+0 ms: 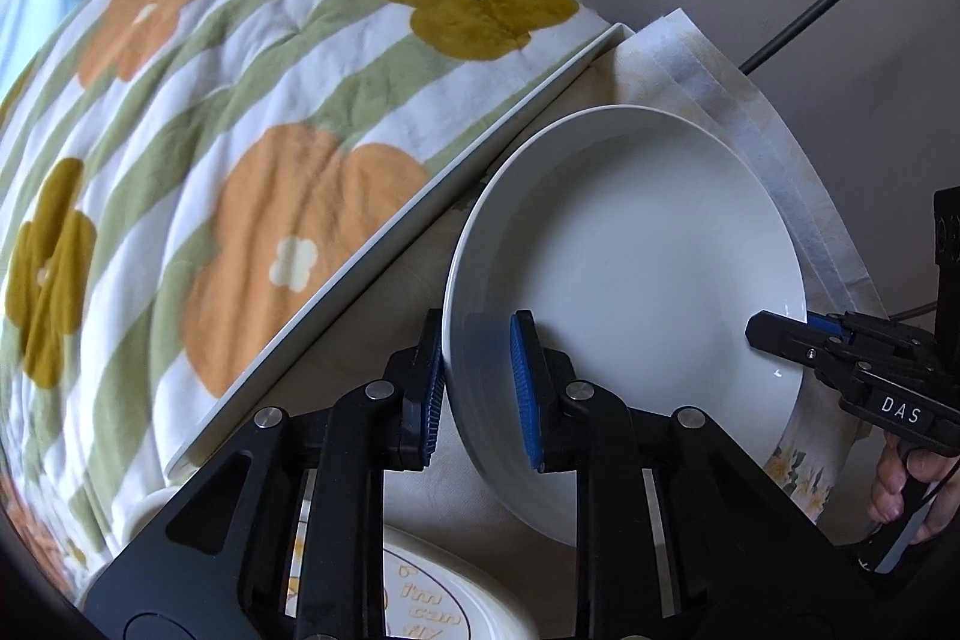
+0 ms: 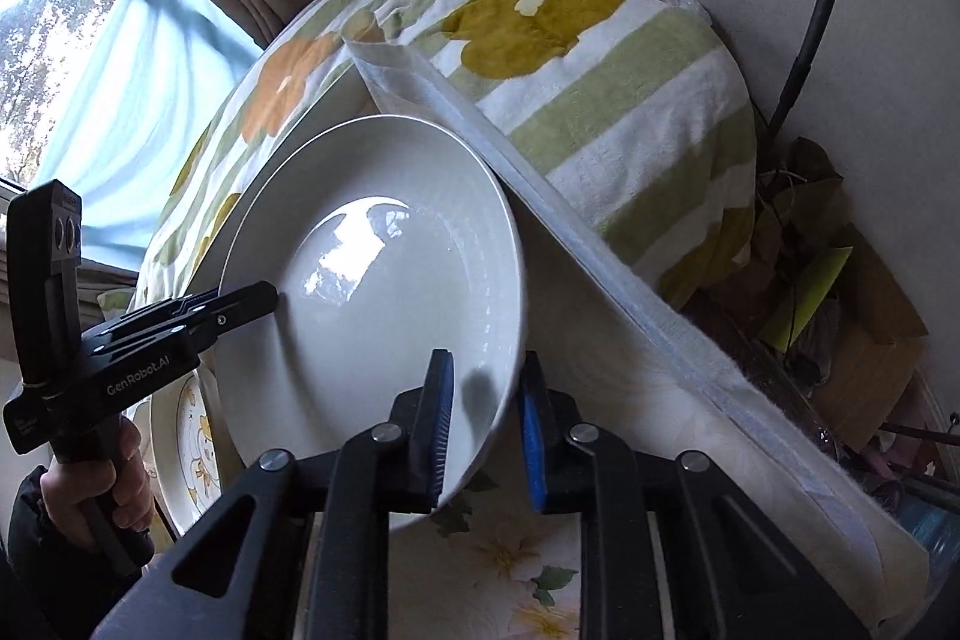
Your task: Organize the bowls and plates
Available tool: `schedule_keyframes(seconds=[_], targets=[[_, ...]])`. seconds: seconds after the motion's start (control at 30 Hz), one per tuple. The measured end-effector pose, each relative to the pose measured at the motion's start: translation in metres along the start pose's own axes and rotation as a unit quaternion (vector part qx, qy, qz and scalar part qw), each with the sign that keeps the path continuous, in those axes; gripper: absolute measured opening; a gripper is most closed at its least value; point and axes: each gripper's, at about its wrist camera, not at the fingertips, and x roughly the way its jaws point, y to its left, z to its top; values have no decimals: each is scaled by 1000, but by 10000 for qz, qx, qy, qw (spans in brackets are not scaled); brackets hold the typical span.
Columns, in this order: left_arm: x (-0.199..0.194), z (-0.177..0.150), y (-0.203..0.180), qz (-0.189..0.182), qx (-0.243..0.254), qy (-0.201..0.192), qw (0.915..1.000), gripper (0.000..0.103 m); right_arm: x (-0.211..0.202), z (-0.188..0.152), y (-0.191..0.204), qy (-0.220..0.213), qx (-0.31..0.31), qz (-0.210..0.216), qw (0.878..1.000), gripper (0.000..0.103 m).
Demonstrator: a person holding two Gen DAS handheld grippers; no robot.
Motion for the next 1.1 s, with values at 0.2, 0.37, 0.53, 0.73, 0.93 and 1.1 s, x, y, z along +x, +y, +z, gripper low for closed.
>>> schedule_keyframes(seconds=[0.2,0.37,0.53,0.73,0.93,1.1], targets=[[-20,-4,-5,95,-90,-158,9998,19,-12,3,5,-98,-205,53,9997,19],[-47,-14,-15,251,-173,-333,9990,19,-32,4,11,-187,-379,181,9989,19],[-84,-31,-29,439,-358,-578,9967,19,-59,2,22,-231,-740,313,9965,19],[-132,-68,-43,712,-759,-913,9904,19,-90,-10,39,-223,-1354,520,9892,19],[-175,-126,-61,1122,-1286,-1199,9780,19,-113,-38,62,-69,-2085,753,9751,19],[-207,-192,-72,1464,-1856,-1383,9618,19,-123,-71,81,83,-2715,1035,9568,19]])
